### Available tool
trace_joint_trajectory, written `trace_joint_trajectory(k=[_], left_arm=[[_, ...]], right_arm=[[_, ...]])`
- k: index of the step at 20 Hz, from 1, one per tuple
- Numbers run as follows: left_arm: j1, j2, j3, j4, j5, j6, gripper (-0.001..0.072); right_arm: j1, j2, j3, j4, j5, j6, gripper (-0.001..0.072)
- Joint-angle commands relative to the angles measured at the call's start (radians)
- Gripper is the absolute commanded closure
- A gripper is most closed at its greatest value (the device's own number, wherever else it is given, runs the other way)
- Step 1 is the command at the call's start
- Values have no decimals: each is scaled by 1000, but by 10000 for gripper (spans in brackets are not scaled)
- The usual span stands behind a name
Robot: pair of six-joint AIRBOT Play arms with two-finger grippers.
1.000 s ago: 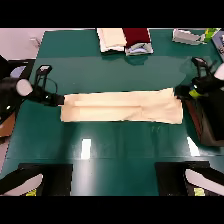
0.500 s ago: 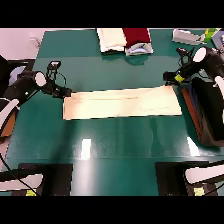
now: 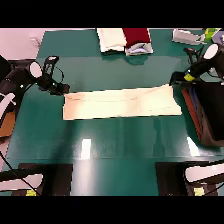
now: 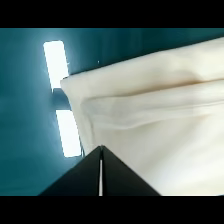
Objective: Fold the shirts.
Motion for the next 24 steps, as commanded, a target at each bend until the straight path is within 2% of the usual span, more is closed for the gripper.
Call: trace_joint_trajectory(k=[1, 5, 8, 10, 11, 13, 14, 15, 20, 24], left_arm=[[0, 1, 13, -80, -40, 11, 683], [-1, 1, 13, -163, -10, 11, 683], [-1, 1, 13, -171, -11, 11, 683], [-2, 1, 13, -171, -12, 11, 683], [-1, 1, 13, -173, -12, 11, 683], [-2, 1, 13, -184, -11, 11, 684], [-2, 1, 13, -200, -8, 11, 684], [-8, 1, 13, -210, -5, 11, 684], [-166, -14, 14, -211, 131, 8, 685], [-327, -142, 98, -235, 217, -12, 685]], right_arm=[[-69, 4, -126, 24, -25, -13, 85], [-88, -51, -193, 124, -88, -14, 86], [-64, -84, -192, 131, -114, -18, 90], [-43, -89, -193, 130, -125, -18, 142], [-32, -89, -193, 129, -130, -20, 240], [-16, -88, -192, 126, -131, -45, 567], [-10, -87, -192, 122, -127, -47, 668], [-7, -83, -192, 122, -122, -47, 693], [-8, 35, -192, 123, -95, -46, 696], [1, 182, -192, 154, -54, -19, 698]])
